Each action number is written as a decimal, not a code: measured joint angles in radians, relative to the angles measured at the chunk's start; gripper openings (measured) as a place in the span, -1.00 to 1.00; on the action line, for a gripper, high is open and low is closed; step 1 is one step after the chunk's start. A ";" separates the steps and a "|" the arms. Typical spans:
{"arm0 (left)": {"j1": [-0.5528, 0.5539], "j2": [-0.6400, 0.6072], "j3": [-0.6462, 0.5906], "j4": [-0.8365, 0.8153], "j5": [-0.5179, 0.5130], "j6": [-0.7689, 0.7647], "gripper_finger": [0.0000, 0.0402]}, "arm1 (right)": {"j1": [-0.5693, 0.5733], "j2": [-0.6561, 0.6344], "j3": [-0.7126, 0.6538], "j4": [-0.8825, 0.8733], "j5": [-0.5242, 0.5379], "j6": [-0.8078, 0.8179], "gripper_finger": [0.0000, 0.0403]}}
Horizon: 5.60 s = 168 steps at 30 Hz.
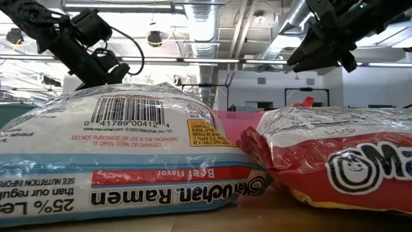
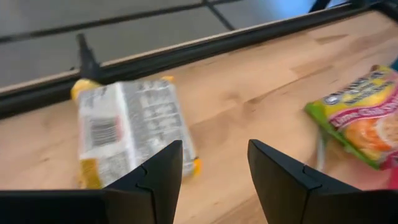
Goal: Pick & Place Food Item
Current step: Put the yellow noodle pack into the red bin
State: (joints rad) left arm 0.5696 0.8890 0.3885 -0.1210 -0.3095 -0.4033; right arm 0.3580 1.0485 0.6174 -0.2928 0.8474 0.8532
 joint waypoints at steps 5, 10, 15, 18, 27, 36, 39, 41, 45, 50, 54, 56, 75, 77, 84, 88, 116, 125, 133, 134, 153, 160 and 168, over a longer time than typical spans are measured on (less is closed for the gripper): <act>0.092 0.001 0.000 -0.064 0.006 -0.042 -0.12 | 0.000 0.000 0.000 -0.001 0.000 0.000 -0.39; 0.163 0.002 0.000 -0.119 0.009 -0.057 -0.12 | 0.000 0.000 0.000 -0.001 0.000 0.000 -0.39; 0.207 0.002 0.000 -0.130 0.010 0.038 -0.12 | 0.000 0.000 0.000 -0.001 0.000 0.000 -0.39; 0.220 0.002 0.000 -0.130 0.010 0.076 -0.12 | 0.000 0.000 0.000 -0.001 0.000 0.000 -0.39; 0.264 0.061 -0.011 -0.123 0.053 0.093 -0.12 | 0.000 0.000 0.000 -0.002 0.000 0.000 -0.39; 0.302 0.154 -0.011 -0.100 0.048 0.210 -0.12 | 0.000 0.000 0.000 -0.005 0.000 0.000 -0.39; 0.302 0.167 -0.011 -0.101 0.048 0.257 -0.12 | 0.000 0.000 0.000 -0.005 0.000 0.000 -0.39; 0.302 0.167 -0.011 -0.096 0.048 0.272 -0.12 | 0.000 0.000 0.000 -0.005 0.000 0.000 -0.39; 0.302 0.167 -0.011 -0.093 0.068 0.276 -0.12 | 0.000 0.000 0.000 -0.005 -0.001 0.000 -0.39; 0.302 0.170 -0.011 -0.093 0.117 0.276 -0.12 | 0.000 0.000 0.000 -0.005 -0.001 0.001 -0.39; 0.323 0.195 -0.011 -0.087 0.117 0.276 -0.12 | 0.000 0.000 0.000 -0.005 -0.001 0.001 -0.39; 0.335 0.211 -0.011 -0.079 0.116 0.286 -0.12 | 0.000 0.000 0.000 -0.005 -0.001 0.000 -0.39; 0.325 0.214 -0.011 -0.072 0.226 0.257 -0.12 | 0.000 0.000 0.000 -0.007 -0.001 0.001 -0.39; 0.316 0.222 -0.011 -0.055 0.236 0.230 -0.12 | 0.000 0.000 0.000 -0.007 -0.001 0.001 -0.39; 0.277 0.299 -0.011 0.020 0.232 0.250 -0.12 | 0.000 0.000 0.000 -0.007 0.006 0.001 -0.39; 0.291 0.306 -0.007 0.014 0.209 0.267 -0.12 | 0.000 0.000 0.000 -0.010 0.007 0.001 -0.39; 0.326 0.238 0.007 0.015 0.080 0.051 -0.12 | 0.000 0.114 0.000 0.065 -0.009 -0.046 -0.39; 0.330 0.231 0.007 0.026 0.026 0.040 -0.17 | 0.000 0.115 0.000 0.072 -0.009 -0.065 -0.39; 0.321 0.232 0.007 -0.030 0.023 0.136 -0.40 | 0.000 0.115 0.000 0.075 -0.009 -0.068 -0.39; 0.319 0.232 0.007 -0.045 0.028 0.164 -0.44 | 0.000 0.115 0.000 0.077 -0.010 -0.068 -0.39; 0.279 0.294 0.007 -0.062 0.023 0.136 -0.98 | 0.000 0.115 0.000 0.101 -0.009 -0.076 -0.39; 0.242 0.358 0.007 -0.002 0.028 0.129 -0.99 | 0.000 0.115 0.000 0.107 -0.009 -0.076 -0.39; 0.203 0.441 0.007 0.128 0.109 0.103 -0.99 | 0.000 0.115 0.000 0.107 -0.009 -0.076 -0.39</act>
State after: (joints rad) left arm 0.7727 1.3299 0.3954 0.0072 -0.2009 -0.3001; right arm 0.3580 1.1633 0.6178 -0.1856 0.8383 0.7769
